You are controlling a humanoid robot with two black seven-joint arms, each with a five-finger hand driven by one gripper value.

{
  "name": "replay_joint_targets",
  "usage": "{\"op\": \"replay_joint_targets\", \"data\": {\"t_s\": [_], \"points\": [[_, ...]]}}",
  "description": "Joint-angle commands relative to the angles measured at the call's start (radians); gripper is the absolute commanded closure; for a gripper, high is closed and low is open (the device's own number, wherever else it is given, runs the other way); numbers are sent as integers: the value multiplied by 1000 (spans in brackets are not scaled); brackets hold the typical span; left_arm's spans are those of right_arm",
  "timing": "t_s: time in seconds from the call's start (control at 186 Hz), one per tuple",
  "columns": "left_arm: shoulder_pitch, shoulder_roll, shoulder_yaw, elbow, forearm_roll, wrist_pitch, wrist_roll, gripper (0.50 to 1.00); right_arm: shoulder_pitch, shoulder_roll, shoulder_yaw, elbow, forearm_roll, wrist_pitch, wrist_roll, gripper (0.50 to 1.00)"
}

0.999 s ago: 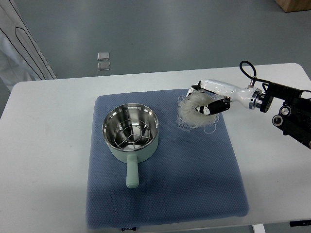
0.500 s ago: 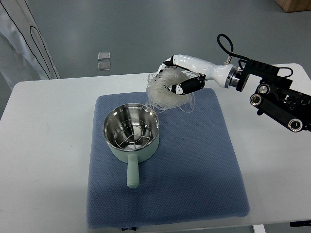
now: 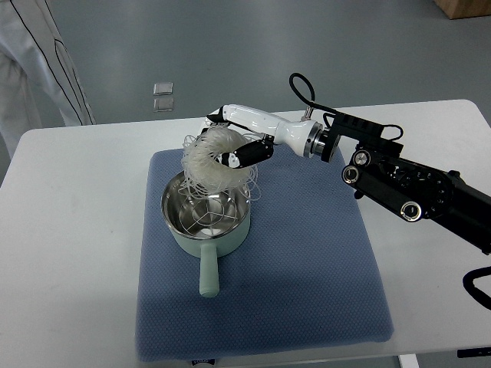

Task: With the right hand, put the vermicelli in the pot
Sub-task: 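Lift the vermicelli and carry it over the steel pot, then open the right hand to drop the vermicelli into the pot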

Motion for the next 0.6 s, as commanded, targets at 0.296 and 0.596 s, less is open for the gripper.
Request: {"op": "replay_joint_targets", "data": {"t_s": [0.296, 0.596], "points": [[0, 0, 0, 0, 0, 0, 0, 500, -52, 40, -6, -6, -9, -13, 0, 910], [0, 0, 0, 0, 0, 0, 0, 500, -75, 59, -23, -9, -11, -38, 0, 746]]}}
